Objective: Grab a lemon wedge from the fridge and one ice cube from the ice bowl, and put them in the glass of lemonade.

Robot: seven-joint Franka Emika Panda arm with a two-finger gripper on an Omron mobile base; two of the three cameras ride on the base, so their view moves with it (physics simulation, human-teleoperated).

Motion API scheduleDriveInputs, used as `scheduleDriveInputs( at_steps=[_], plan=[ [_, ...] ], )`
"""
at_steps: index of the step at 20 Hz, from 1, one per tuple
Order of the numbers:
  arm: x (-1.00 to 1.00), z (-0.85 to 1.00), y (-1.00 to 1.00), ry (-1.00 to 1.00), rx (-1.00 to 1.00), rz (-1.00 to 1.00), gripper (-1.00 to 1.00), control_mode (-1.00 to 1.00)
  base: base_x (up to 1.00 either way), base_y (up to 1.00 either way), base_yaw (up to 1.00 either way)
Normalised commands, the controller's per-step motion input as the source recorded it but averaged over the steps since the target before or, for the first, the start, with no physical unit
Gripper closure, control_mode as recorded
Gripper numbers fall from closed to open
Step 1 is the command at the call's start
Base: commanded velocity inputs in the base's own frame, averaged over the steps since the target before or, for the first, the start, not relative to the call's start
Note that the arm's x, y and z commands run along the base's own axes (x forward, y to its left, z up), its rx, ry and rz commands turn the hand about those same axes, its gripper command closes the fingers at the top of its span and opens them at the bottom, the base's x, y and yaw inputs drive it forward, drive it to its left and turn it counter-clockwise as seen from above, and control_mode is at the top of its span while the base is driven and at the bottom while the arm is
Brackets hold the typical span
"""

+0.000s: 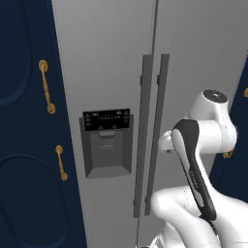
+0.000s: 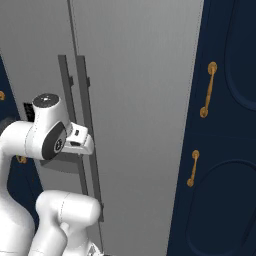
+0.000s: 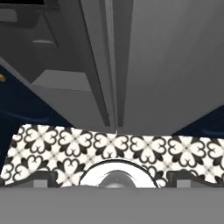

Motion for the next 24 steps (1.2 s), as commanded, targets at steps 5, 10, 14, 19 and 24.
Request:
scheduleDriveInputs(
  at_steps=[5,10,14,19,24],
  plan=[
    [-0.48,-0.18,0.0,-0.07,0.0,0.0,-1.0,-1.0,0.0,0.0,0.0],
    [-0.31,-0.18,0.0,-0.03,0.0,0.0,-1.0,-1.0,0.0,0.0,0.0],
    [-0.38,-0.2,0.0,-0.04,0.0,0.0,-1.0,-1.0,0.0,0.0,0.0],
    [-0.55,-0.22,0.0,-0.08,0.0,0.0,-1.0,-1.0,0.0,0.0,0.0],
    [-0.3,-0.15,0.0,-0.04,-0.01,0.0,-1.0,1.0,-0.17,0.0,0.0]
  ],
)
